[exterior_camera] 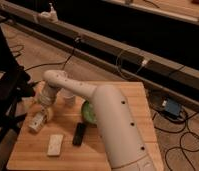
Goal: Place the bottle in the ceramic bowl
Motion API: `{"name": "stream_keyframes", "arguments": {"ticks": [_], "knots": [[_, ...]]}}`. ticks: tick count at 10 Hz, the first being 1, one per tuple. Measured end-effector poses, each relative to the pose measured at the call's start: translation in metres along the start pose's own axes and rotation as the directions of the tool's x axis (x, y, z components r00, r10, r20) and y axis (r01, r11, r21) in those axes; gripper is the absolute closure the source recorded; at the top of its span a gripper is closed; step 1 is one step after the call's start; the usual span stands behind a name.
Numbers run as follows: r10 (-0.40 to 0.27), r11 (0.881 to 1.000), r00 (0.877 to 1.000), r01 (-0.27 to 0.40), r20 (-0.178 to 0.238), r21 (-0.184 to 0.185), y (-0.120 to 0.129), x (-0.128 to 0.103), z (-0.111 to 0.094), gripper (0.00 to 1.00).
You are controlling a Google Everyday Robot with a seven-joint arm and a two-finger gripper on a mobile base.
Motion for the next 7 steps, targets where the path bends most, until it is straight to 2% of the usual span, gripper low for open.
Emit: {"name": "stream_keyframes", "arguments": {"ticks": [2, 4, 5, 7], "knots": [[0.003, 1.000, 0.999, -0.002, 0.034, -0.012, 0.000, 0.005, 0.013, 0.39], [0.010, 1.000, 0.998, -0.009, 0.056, -0.020, 0.001, 0.010, 0.018, 0.62], [0.015, 1.000, 0.998, -0.015, 0.061, -0.015, -0.001, 0.012, 0.017, 0.73], [0.020, 1.000, 0.999, -0.020, 0.046, 0.002, -0.004, 0.019, 0.008, 0.92]]}}
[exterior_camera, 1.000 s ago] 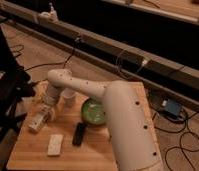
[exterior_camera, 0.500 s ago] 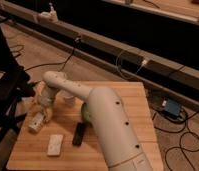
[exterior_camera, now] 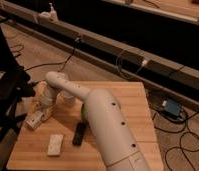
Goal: Place the bottle in the ceramic bowl
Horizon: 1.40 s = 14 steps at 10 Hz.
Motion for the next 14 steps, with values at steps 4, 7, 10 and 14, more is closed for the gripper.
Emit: {"name": "stream_keyframes", "arguments": {"ticks": [4, 7, 10, 14], "knots": [[-0.043, 0.997, 0.999, 0.044, -0.016, 0.058, -0.014, -0.020, -0.029, 1.00], [-0.099, 0.993, 0.995, 0.099, -0.004, 0.066, -0.009, -0.055, -0.046, 1.00], [-0.130, 0.991, 0.992, 0.129, 0.007, 0.031, 0.017, -0.087, -0.054, 1.00], [0.000, 1.000, 1.000, 0.000, -0.030, 0.010, 0.076, -0.093, -0.075, 1.00]]}}
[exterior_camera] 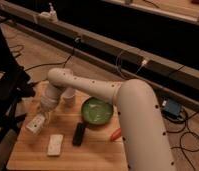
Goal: Place the bottle in the ceramic bowl
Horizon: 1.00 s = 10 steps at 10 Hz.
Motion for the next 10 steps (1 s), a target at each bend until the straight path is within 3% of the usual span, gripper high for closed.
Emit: {"name": "stream_keyframes", "arguments": {"ticks": [2, 5, 8, 10], "knots": [[0.108, 0.994, 0.994, -0.108, -0.013, 0.035, 0.027, 0.013, -0.019, 1.00], [0.250, 0.965, 0.968, -0.246, -0.029, 0.090, 0.064, 0.039, -0.050, 1.00], [0.358, 0.922, 0.933, -0.347, -0.036, 0.174, 0.089, 0.072, -0.081, 1.00], [0.444, 0.879, 0.894, -0.423, -0.056, 0.220, 0.111, 0.103, -0.103, 1.00]]}}
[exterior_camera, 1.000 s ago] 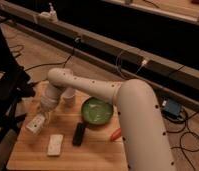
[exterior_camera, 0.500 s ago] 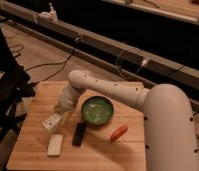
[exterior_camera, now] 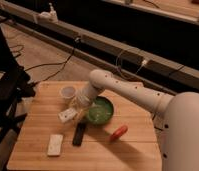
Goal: Place the bottle in the ceramic bowl
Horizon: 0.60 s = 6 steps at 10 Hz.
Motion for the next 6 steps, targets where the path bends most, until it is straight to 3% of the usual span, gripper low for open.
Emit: {"name": "stream_keyframes", "arguments": {"ticks": [3, 4, 6], "knots": [[0.090, 0.995, 0.995, -0.088, -0.032, 0.047, 0.001, 0.040, -0.019, 1.00], [0.087, 0.994, 0.996, -0.084, -0.027, 0.075, -0.006, 0.041, -0.022, 1.00], [-0.030, 0.996, 0.999, 0.028, 0.027, 0.079, -0.026, -0.004, 0.003, 1.00]]}}
